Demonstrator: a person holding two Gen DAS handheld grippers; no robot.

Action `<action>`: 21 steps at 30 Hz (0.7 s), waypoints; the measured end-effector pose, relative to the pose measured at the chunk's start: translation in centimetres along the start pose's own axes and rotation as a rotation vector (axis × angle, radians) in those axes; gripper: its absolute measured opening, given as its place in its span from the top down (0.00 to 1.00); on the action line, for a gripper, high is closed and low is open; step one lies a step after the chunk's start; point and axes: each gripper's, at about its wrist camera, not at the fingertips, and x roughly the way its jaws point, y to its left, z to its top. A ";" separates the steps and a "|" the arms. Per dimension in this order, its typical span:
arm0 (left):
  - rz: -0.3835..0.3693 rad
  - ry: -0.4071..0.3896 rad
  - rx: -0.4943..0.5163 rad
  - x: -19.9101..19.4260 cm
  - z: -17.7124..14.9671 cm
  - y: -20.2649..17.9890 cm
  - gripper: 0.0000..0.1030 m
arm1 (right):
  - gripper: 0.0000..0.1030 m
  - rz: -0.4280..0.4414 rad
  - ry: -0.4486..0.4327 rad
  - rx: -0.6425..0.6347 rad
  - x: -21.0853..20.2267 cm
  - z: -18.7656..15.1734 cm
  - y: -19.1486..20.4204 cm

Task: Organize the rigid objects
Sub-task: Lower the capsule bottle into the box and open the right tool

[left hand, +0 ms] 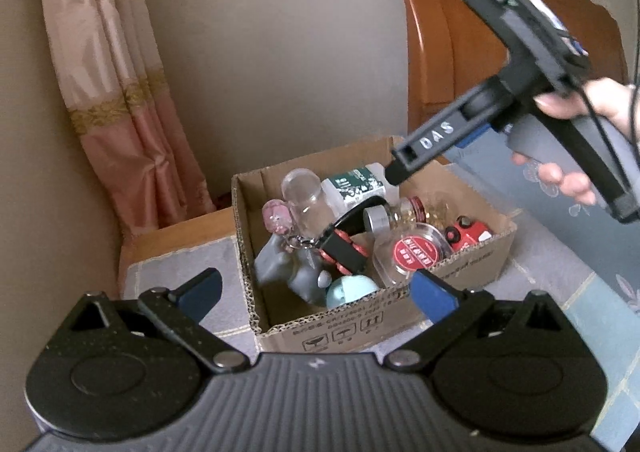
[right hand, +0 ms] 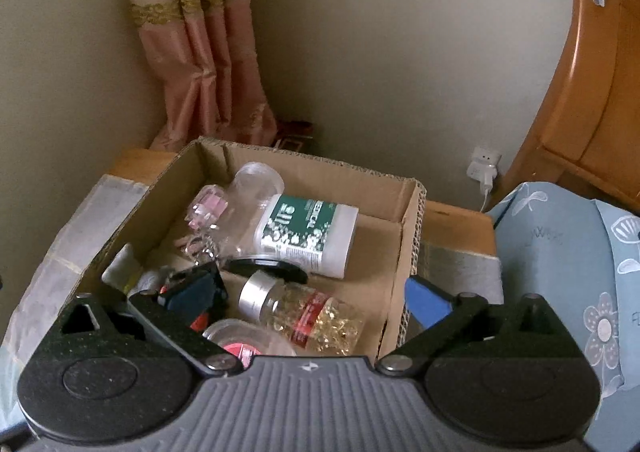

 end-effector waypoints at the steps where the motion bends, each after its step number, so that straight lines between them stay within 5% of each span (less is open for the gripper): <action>1: 0.002 -0.004 -0.010 0.0 0.0 0.0 0.01 | 0.00 0.000 -0.001 -0.001 -0.3 -0.3 0.0; 7: 0.030 -0.025 -0.106 -0.2 -0.7 -0.1 0.01 | 0.00 -0.051 -0.001 -0.015 -2.8 -2.5 0.7; 13: 0.204 -0.016 -0.173 -0.4 -2.6 -1.3 0.01 | 0.00 -0.148 -0.011 0.071 -5.3 -7.6 1.1; 21: 0.159 0.124 -0.279 -1.2 -4.6 -2.4 0.01 | 0.00 -0.178 0.043 0.272 -6.4 -15.7 1.3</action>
